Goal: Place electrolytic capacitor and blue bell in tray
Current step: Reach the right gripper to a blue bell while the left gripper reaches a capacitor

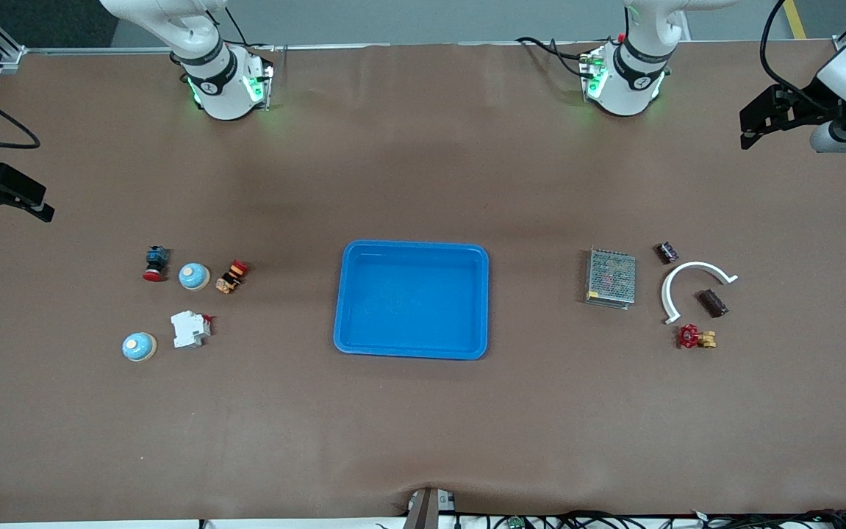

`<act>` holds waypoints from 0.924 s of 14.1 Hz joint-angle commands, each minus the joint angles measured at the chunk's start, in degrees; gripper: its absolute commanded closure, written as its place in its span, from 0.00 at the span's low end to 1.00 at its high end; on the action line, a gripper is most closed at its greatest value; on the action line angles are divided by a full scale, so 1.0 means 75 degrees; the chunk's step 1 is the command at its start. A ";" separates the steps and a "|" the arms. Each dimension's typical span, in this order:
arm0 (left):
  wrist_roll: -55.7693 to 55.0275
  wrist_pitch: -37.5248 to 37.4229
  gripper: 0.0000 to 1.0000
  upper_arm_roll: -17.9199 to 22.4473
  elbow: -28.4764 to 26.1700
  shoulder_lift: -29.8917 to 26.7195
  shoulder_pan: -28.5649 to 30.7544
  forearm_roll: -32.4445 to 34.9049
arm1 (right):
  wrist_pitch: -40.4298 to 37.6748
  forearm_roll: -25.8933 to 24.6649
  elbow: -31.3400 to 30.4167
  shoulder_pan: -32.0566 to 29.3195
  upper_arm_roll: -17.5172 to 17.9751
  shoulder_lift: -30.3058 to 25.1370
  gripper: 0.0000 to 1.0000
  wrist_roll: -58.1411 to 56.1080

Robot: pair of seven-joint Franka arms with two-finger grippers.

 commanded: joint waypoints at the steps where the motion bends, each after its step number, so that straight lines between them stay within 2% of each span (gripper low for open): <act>1: 0.0056 -0.0121 0.00 0.0002 0.0145 0.0046 0.0045 -0.0081 | -0.0022 0.0095 -0.0032 0.0058 -0.0058 -0.0044 0.00 0.0076; 6: 0.0126 -0.0121 0.00 0.0025 0.0145 0.0046 0.0116 -0.0034 | 0.0072 0.0095 -0.0032 0.0058 -0.0058 -0.0020 0.00 0.0076; 8: 0.0080 -0.0121 0.00 0.0084 -0.0053 0.0058 0.0442 -0.0046 | 0.0095 0.0013 0.0014 0.0105 -0.0058 0.0131 0.00 -0.0029; 11: 0.0056 0.0345 0.00 0.0095 -0.0906 0.0035 0.0898 -0.0058 | 0.0224 0.0095 0.0050 0.0058 -0.0046 0.0296 0.00 -0.0064; 13: 0.0032 0.1280 0.00 0.0095 -0.1878 -0.0164 0.1134 -0.0116 | 0.0283 0.0118 0.0050 0.0034 -0.0046 0.0576 0.00 -0.0076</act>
